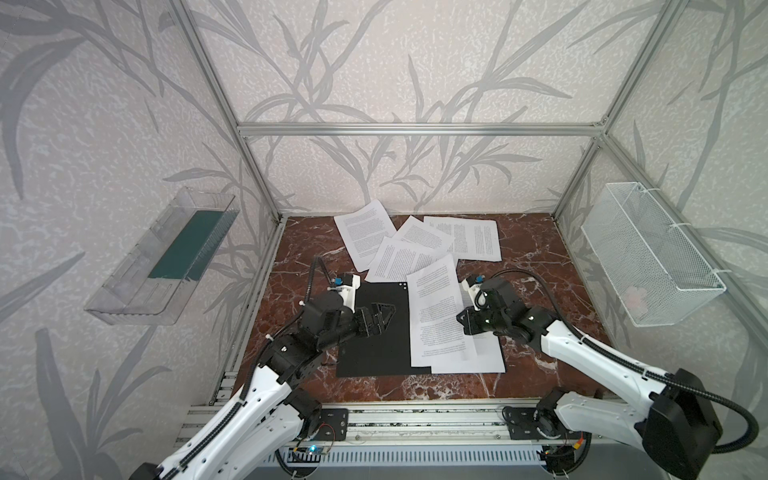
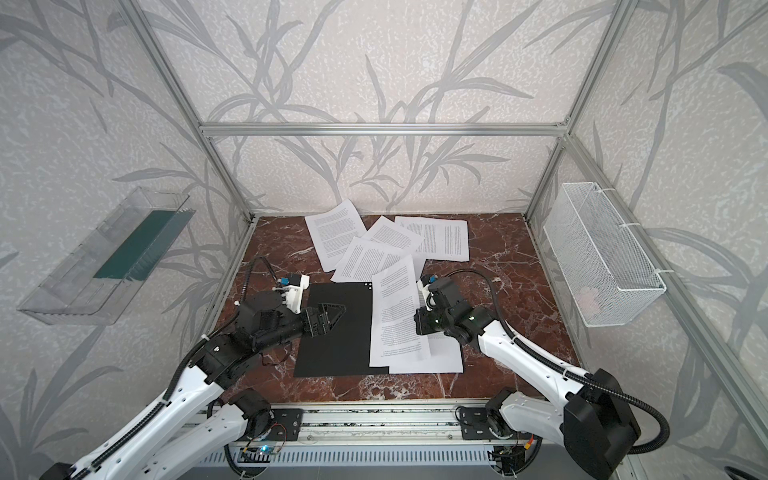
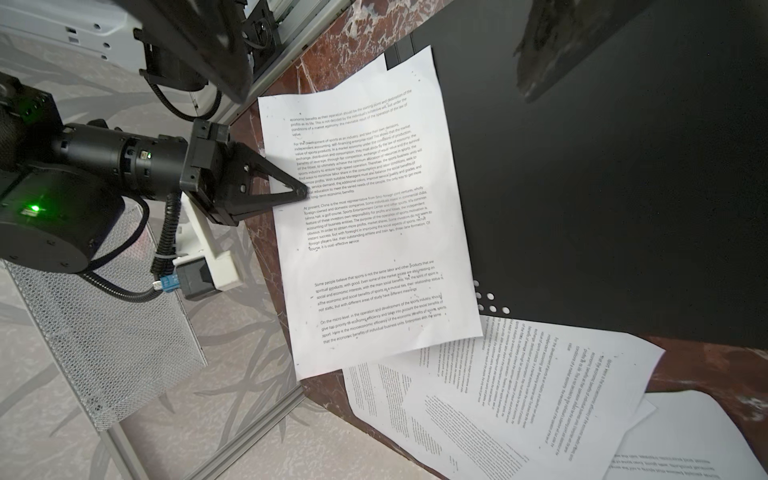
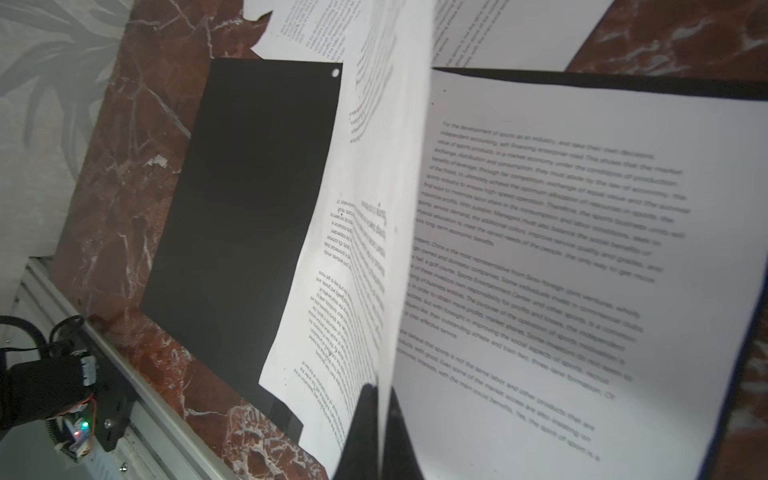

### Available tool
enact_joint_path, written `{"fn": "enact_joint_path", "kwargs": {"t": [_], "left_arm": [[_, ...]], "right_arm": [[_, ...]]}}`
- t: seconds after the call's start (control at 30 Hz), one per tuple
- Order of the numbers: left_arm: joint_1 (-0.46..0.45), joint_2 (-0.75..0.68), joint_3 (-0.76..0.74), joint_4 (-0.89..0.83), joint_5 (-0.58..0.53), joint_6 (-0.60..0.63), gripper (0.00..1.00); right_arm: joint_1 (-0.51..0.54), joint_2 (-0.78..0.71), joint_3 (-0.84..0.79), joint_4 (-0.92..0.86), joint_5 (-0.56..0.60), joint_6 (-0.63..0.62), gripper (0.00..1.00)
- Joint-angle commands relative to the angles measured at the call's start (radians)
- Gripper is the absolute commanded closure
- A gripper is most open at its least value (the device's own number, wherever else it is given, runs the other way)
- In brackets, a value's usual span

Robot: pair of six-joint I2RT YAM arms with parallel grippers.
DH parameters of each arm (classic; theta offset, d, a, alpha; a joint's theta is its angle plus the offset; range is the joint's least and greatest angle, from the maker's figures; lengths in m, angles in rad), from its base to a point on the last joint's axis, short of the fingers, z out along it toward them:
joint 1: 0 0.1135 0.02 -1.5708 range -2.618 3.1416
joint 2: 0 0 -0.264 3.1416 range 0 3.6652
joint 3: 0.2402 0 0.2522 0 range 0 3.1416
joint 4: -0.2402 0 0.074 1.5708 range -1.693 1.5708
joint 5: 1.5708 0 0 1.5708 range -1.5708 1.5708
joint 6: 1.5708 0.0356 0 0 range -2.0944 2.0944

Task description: Put the files into the folder

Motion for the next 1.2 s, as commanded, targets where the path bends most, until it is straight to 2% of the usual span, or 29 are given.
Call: {"fn": "enact_joint_path", "kwargs": {"t": [0.0,0.13,0.23,0.3,0.37,0.5,0.63,0.83,0.97,1.17], "left_arm": [[0.004,-0.026,0.063,-0.196,-0.003,0.071,0.01],[0.004,-0.037,0.144,-0.305,-0.010,0.155,0.01],[0.003,-0.036,0.177,-0.373,-0.084,0.202,0.01],[0.011,-0.045,0.173,-0.381,-0.120,0.207,0.01],[0.017,-0.059,0.163,-0.371,-0.103,0.208,0.01],[0.019,-0.088,0.146,-0.372,-0.126,0.192,0.01],[0.019,-0.107,0.142,-0.374,-0.150,0.184,0.01],[0.017,-0.091,0.140,-0.371,-0.138,0.183,0.01],[0.018,-0.089,0.140,-0.370,-0.135,0.182,0.01],[0.016,-0.092,0.137,-0.370,-0.134,0.181,0.01]], "right_arm": [[-0.023,-0.020,0.018,-0.162,0.133,-0.061,1.00],[-0.051,0.000,0.034,-0.199,0.180,-0.087,1.00],[-0.050,0.030,0.032,-0.202,0.235,-0.089,1.00],[-0.051,0.053,0.028,-0.206,0.288,-0.080,1.00],[-0.050,0.074,0.023,-0.206,0.319,-0.078,1.00],[-0.051,0.099,0.012,-0.187,0.308,-0.071,1.00],[-0.053,0.083,0.007,-0.206,0.370,-0.042,1.00],[-0.052,0.012,-0.051,-0.139,0.368,-0.033,1.00],[-0.053,0.024,-0.053,-0.139,0.361,-0.026,1.00],[-0.052,0.044,-0.047,-0.127,0.288,-0.040,1.00]]}}
